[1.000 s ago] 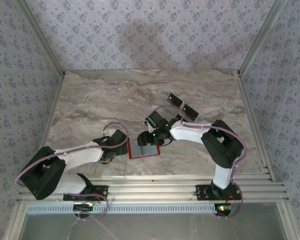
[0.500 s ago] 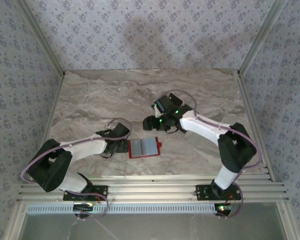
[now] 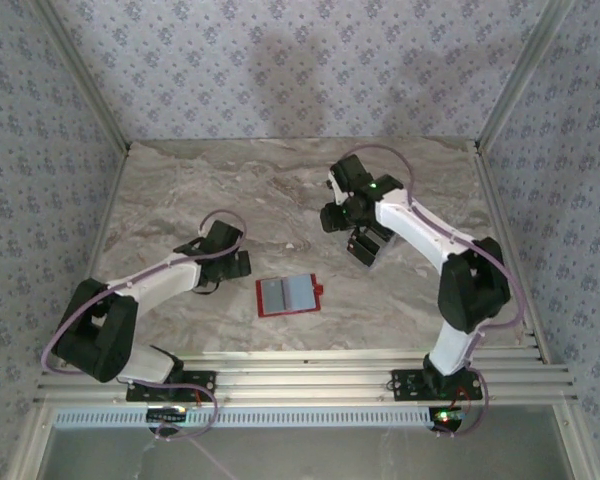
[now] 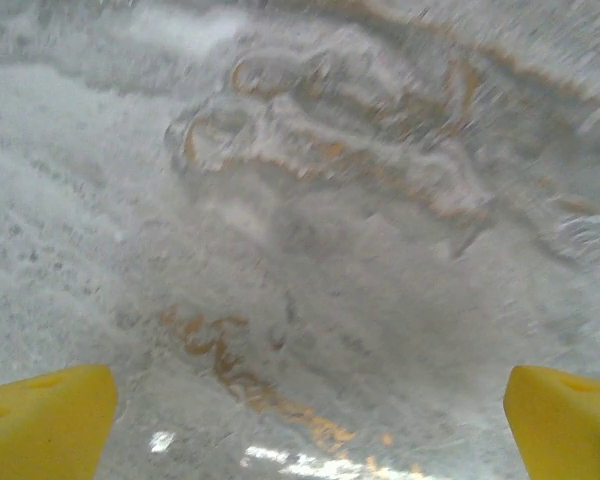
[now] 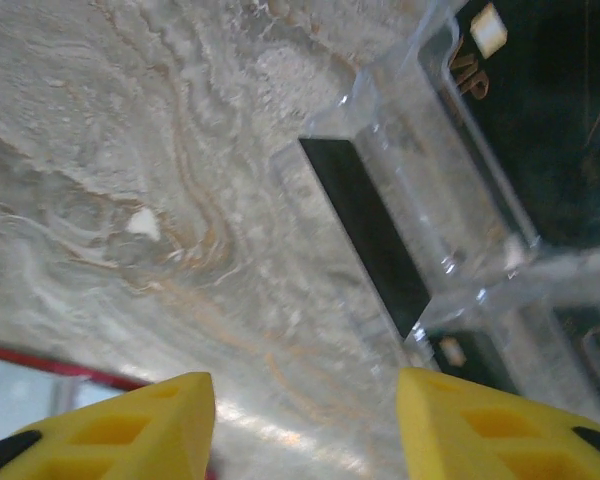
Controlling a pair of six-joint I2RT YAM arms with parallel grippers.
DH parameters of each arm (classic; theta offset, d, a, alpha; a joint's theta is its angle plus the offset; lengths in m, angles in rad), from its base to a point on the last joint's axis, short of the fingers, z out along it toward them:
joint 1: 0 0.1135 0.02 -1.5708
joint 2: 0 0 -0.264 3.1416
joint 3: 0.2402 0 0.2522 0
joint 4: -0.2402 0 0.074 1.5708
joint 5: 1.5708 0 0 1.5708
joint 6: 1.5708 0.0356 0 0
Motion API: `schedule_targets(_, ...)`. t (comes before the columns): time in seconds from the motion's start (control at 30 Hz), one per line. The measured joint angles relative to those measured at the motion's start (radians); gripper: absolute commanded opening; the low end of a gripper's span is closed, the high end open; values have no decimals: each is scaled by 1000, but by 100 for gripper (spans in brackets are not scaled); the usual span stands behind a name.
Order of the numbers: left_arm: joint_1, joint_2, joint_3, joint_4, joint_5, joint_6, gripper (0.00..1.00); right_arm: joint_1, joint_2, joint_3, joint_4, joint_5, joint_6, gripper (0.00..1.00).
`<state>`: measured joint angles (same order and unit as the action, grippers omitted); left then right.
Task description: Put the credit cards into the card holder
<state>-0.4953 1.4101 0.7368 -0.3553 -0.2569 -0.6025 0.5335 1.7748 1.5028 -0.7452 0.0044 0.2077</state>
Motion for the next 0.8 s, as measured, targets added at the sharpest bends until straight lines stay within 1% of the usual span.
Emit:
schedule_targets(0.17,0,-14,5,15,16,-1,100,21,152,146,-77,116,-88,45)
schedule_targets(0.3,0,-15,5,16,26,-8,100,39,242,207,-121,184,-138,44)
schedule_targets(0.37,0,-15,5,16,31,-10,100,47,275,227,-139,210,-159,41)
schedule_targets(0.53,0,-16,5,16,37,-11,100,56,317,251,-163,246,-192,36)
schedule_targets(0.73,0,-16,5,16,38,-11,100,56,327,264,-172,255,-210,29)
schedule_targets(0.8,0,-16,5,16,40,-11,100,56,328,272,-174,259,-214,29)
